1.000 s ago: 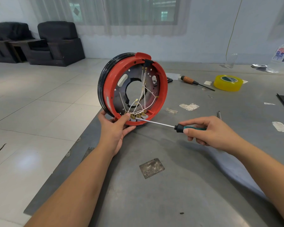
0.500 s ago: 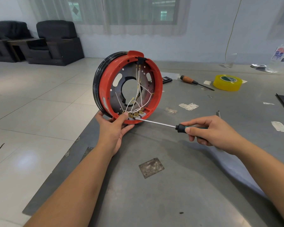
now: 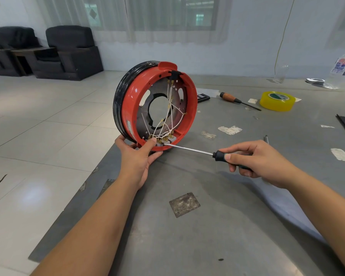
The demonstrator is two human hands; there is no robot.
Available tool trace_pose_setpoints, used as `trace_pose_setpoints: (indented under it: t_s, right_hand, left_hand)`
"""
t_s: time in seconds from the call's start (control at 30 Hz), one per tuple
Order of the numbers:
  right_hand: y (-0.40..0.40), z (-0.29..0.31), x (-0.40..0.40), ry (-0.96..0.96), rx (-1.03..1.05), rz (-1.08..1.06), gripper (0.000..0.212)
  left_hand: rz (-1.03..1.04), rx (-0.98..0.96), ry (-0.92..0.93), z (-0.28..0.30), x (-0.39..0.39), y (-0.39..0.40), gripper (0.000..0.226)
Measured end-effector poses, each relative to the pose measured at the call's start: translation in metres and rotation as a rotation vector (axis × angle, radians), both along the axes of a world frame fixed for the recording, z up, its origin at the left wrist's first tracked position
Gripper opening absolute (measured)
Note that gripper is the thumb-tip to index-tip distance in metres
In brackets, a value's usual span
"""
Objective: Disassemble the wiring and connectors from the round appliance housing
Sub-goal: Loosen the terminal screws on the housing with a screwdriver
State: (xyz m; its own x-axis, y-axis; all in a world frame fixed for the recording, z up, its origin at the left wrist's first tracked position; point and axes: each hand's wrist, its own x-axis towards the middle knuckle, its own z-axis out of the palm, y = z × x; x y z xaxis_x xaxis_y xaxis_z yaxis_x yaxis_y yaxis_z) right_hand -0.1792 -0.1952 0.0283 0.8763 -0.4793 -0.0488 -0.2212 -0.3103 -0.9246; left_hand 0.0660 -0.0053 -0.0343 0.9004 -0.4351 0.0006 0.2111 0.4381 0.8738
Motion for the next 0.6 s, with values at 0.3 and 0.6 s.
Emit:
trace_pose_setpoints:
  t_s: [0.3,0.6]
  right_hand:
    - [-0.0013,-0.0004,0.0006,0.024,0.028,0.005,0.017]
    - [-0.0010,0.0001,0.0013,0.039,0.043,0.014,0.017]
  left_hand:
    - [0.007,0.003,0.006,0.0001,-0.0002,-0.0010,0.068]
    - [-0.002,0.014,0.002,0.0018,-0.0017,-0.0007,0.065]
